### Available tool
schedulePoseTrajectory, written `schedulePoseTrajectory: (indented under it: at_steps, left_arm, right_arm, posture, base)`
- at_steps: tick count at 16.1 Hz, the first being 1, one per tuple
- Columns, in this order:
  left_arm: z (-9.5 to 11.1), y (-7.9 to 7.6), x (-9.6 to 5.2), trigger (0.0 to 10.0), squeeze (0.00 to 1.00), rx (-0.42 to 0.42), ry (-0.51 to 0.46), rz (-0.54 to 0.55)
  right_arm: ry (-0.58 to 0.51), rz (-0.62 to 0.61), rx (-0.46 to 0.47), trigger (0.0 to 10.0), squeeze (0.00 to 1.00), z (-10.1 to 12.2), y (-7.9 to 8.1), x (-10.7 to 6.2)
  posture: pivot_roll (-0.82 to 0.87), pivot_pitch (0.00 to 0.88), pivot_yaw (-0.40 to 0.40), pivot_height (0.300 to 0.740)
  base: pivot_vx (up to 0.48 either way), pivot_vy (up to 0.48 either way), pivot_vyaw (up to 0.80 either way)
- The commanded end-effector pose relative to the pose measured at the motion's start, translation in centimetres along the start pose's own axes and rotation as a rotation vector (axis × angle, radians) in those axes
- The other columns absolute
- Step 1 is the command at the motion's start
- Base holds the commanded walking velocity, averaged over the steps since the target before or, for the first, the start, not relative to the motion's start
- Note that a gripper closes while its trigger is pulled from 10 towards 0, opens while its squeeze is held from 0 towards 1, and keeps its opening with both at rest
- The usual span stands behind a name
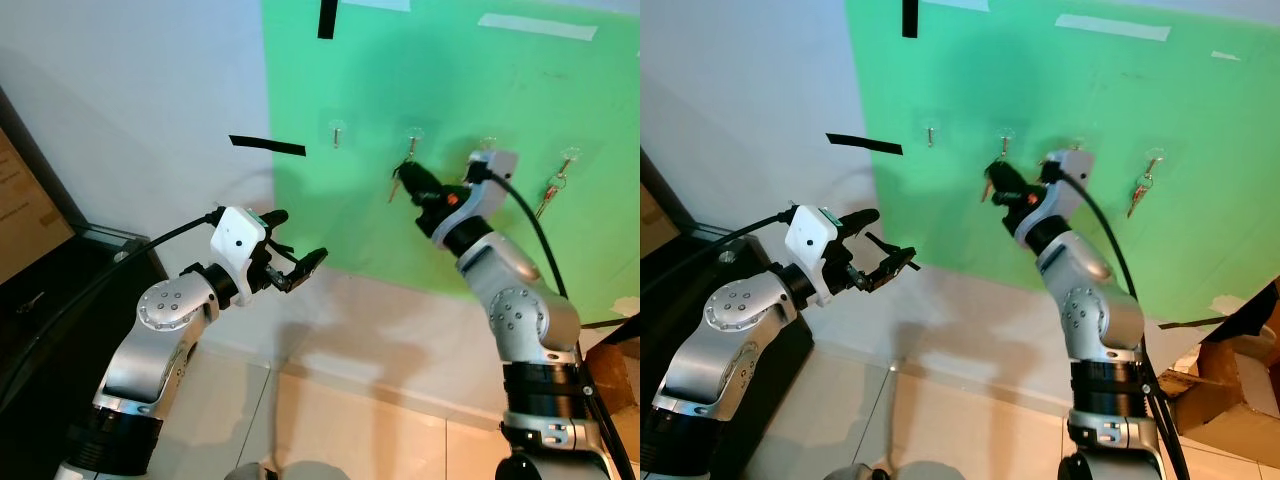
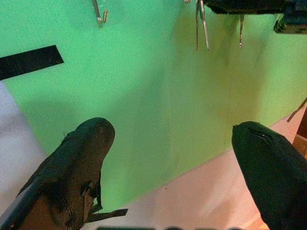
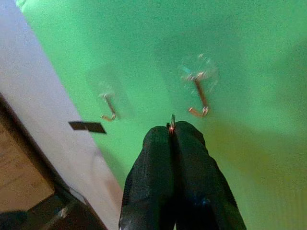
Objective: Hang keys on a hook
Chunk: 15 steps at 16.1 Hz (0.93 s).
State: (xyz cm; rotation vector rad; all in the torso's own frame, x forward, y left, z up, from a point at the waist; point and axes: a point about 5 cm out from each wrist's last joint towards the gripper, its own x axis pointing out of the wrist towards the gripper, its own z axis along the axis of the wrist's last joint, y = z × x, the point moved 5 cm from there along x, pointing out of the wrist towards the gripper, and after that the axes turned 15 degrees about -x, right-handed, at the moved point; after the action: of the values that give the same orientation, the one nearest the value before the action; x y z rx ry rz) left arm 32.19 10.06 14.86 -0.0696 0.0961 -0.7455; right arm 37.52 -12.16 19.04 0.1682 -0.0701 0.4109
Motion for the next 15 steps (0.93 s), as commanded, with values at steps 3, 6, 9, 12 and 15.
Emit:
schedulePoseTrajectory:
  at_steps: [3, 6, 9, 12, 15]
  left_arm:
    - [0.4, -0.3, 0.0, 10.0, 0.02, 0.011, -0.002, -0.02]
    - [0.4, -0.3, 0.0, 10.0, 0.02, 0.011, 0.0, -0.02]
    - [0.4, -0.2, 0.0, 10.0, 0.03, 0.011, 0.001, -0.02]
    - [0.4, -0.2, 0.0, 10.0, 0.02, 0.012, 0.004, -0.022]
    - [0.4, -0.2, 0.0, 10.0, 0.02, 0.012, 0.007, -0.024]
  right_arm:
    - [-0.012, -0.004, 0.039, 10.0, 0.0, 0.5, -0.1, 0.3]
    - [-0.022, 0.014, 0.067, 10.0, 0.0, 0.7, 0.1, 0.5]
    - [-0.03, 0.006, 0.129, 10.0, 0.0, 0.9, 0.0, 0.9]
    - [-0.025, -0.018, 0.19, 10.0, 0.0, 0.9, -0.4, 1.3]
    - [0.01, -0.085, 0.281, 10.0, 0.0, 0.1, -1.5, 1.5]
  posture:
    - [-0.06, 0.0, 0.017, 0.74]
    - [-0.05, 0.0, 0.014, 0.74]
    - [-0.05, 0.0, 0.014, 0.74]
    - [-0.05, 0.0, 0.015, 0.74]
    - [-0.05, 0.0, 0.016, 0.74]
  base:
    - [0.0, 0.0, 0.0]
    - [0.0, 0.0, 0.0]
    - [0.0, 0.0, 0.0]
    - [0.0, 0.0, 0.0]
    - [0.0, 0.0, 0.0]
